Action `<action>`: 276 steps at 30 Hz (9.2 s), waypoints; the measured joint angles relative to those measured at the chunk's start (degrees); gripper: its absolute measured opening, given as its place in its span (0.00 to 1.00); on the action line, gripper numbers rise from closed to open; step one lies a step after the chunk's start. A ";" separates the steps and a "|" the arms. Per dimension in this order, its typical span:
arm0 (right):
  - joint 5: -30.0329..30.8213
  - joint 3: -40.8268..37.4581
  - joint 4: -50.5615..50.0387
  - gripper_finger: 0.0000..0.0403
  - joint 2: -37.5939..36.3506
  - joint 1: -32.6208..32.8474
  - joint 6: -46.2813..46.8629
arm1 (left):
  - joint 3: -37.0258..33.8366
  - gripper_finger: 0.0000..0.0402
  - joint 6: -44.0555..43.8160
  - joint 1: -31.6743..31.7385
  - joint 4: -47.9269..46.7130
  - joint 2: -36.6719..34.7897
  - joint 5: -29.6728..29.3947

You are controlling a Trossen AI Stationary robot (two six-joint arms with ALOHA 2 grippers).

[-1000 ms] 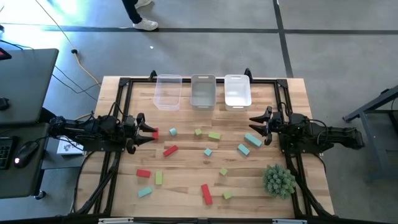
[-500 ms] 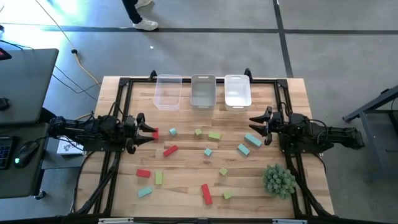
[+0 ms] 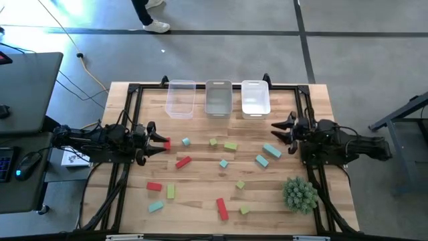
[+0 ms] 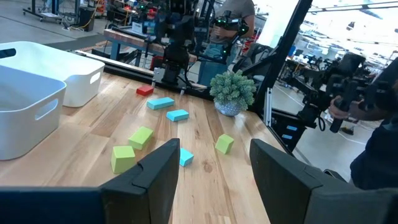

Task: Sort & place blocks by color
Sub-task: Put the blue block into the white bin, then put the red block into the transparent bin

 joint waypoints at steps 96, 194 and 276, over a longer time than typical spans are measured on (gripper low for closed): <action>-5.76 46.19 -56.26 0.58 91.89 -0.06 19.29 | 0.00 0.46 -3.98 0.01 0.15 0.00 0.17; 1.40 67.18 -41.38 0.26 91.89 -36.59 5.41 | 0.00 0.46 -30.95 0.01 1.88 0.01 -16.76; -4.43 71.00 -37.93 0.46 84.54 -25.74 14.34 | 30.44 0.46 -22.21 1.89 -29.39 24.83 -25.74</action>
